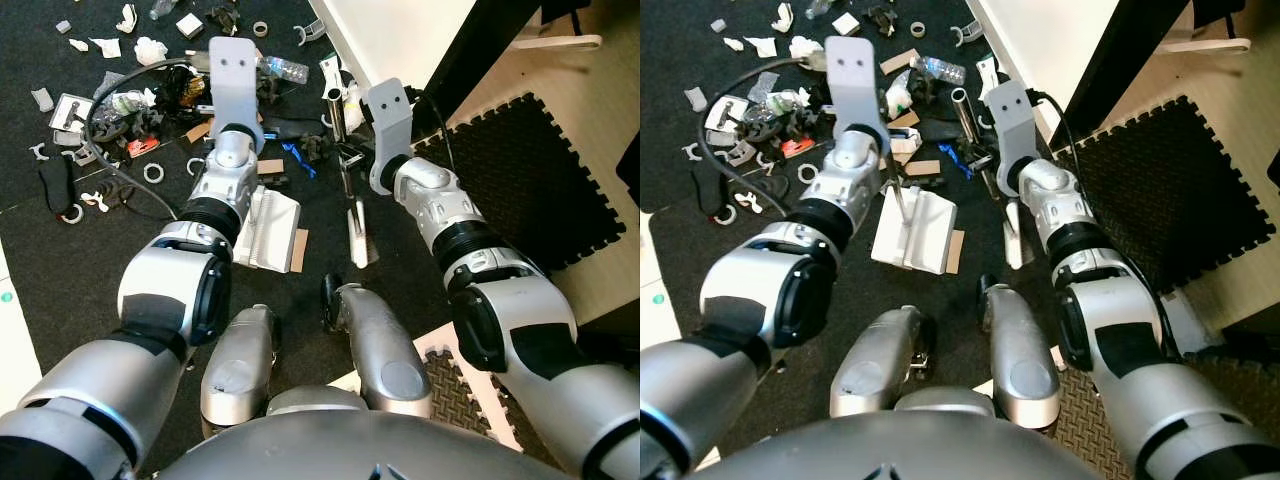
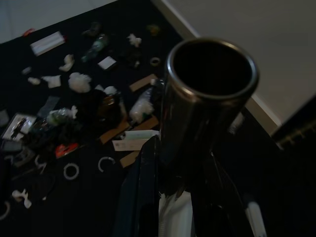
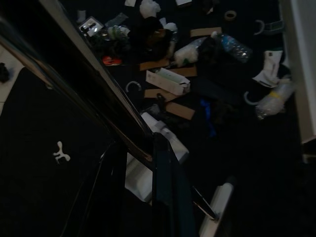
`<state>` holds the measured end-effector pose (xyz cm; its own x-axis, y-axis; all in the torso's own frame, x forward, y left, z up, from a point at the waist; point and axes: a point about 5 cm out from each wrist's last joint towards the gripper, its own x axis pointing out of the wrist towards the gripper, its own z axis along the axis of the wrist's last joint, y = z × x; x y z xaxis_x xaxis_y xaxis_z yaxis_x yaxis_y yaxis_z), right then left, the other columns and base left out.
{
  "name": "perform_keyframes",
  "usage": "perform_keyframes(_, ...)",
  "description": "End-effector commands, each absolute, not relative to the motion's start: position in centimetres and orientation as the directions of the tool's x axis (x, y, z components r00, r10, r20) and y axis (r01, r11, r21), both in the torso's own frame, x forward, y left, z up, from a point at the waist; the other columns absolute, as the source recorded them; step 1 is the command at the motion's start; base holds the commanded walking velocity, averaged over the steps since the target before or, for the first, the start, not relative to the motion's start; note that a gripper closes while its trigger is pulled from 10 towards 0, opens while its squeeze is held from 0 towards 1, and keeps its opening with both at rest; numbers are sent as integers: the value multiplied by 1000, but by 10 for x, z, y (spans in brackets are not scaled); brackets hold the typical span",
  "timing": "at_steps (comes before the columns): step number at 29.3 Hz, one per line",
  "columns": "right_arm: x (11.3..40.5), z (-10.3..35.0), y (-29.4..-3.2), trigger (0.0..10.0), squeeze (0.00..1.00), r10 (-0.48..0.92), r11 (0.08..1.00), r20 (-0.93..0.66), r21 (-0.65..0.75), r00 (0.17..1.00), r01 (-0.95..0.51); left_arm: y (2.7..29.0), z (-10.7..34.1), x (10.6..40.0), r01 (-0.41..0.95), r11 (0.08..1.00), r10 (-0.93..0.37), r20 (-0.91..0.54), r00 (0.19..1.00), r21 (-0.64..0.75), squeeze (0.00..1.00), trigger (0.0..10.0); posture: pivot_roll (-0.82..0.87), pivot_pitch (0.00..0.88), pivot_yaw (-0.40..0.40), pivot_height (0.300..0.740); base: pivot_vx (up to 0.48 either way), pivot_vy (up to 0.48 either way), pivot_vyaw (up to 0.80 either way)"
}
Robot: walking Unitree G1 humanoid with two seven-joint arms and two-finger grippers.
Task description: Sweep floor
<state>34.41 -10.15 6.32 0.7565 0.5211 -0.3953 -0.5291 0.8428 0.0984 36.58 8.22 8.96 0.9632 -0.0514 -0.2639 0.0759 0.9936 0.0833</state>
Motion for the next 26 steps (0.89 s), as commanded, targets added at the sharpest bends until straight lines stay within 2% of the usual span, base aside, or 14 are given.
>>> perform_keyframes(1,335,48,-104,10000,0,511,857,-428,191,745,-478,57,81,357,181,981,-152,-308,939,66,0,10000,-19,204,38,740,0,0,0)
perform_keyframes(11,342,51,-122,10000,0,400,916,-453,163,796,-368,29,75,344,236,971,-212,-302,929,44,0,10000,-20,201,39,740,0,0,0)
perform_keyframes(17,341,50,-115,10000,0,396,912,-454,293,798,-285,29,72,342,194,981,-191,-302,934,-19,0,10000,-19,194,27,740,0,0,0)
perform_keyframes(18,339,47,-108,10000,0,390,904,-458,357,799,-236,32,72,342,177,984,-180,-301,936,-35,0,10000,-18,191,22,740,0,0,0)
perform_keyframes(21,335,43,-96,10000,0,386,891,-464,412,797,-191,39,70,343,149,988,-156,-298,942,-48,0,10000,-15,190,15,740,0,0,0)
perform_keyframes(26,329,45,-64,10000,0,456,824,-388,524,801,-216,54,66,343,101,994,-111,-304,946,-49,0,10000,-9,188,4,740,0,0,0)
